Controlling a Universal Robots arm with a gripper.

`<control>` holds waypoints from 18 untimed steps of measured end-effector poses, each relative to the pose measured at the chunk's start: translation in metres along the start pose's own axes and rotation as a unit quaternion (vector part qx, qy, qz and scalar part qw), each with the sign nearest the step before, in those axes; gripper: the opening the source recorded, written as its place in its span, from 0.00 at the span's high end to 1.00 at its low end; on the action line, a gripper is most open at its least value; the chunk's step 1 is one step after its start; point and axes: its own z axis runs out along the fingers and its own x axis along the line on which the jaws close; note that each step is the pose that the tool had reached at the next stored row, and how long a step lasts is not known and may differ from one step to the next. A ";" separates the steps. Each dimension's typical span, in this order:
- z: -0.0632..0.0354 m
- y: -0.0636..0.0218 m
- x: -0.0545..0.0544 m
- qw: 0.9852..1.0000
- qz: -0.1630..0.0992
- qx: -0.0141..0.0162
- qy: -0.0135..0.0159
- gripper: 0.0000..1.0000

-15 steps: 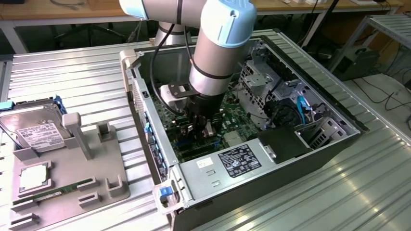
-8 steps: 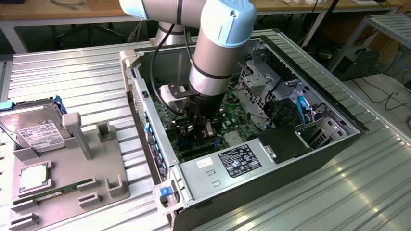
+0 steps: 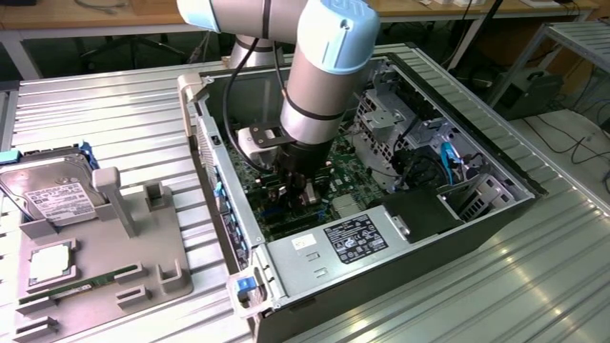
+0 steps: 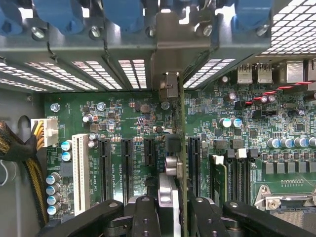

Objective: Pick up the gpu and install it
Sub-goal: 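Insert the gpu into the slot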

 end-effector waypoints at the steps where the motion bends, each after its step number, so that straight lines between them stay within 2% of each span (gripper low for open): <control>1: 0.0000 0.0000 0.000 1.000 0.000 0.000 0.000 0.71; 10: 0.0001 0.0000 0.000 1.000 0.000 0.000 0.000 0.71; 11: 0.0007 0.0000 0.000 1.000 0.000 0.000 -0.001 0.71; 13: 0.0005 0.0002 0.000 1.000 0.000 0.001 -0.001 0.70; 14: 0.0000 0.0001 0.000 1.000 0.000 0.001 0.000 0.64; 16: -0.0005 0.0000 0.000 1.000 0.000 0.002 0.000 0.64; 18: -0.0038 0.0004 -0.001 1.000 0.000 0.003 0.000 0.64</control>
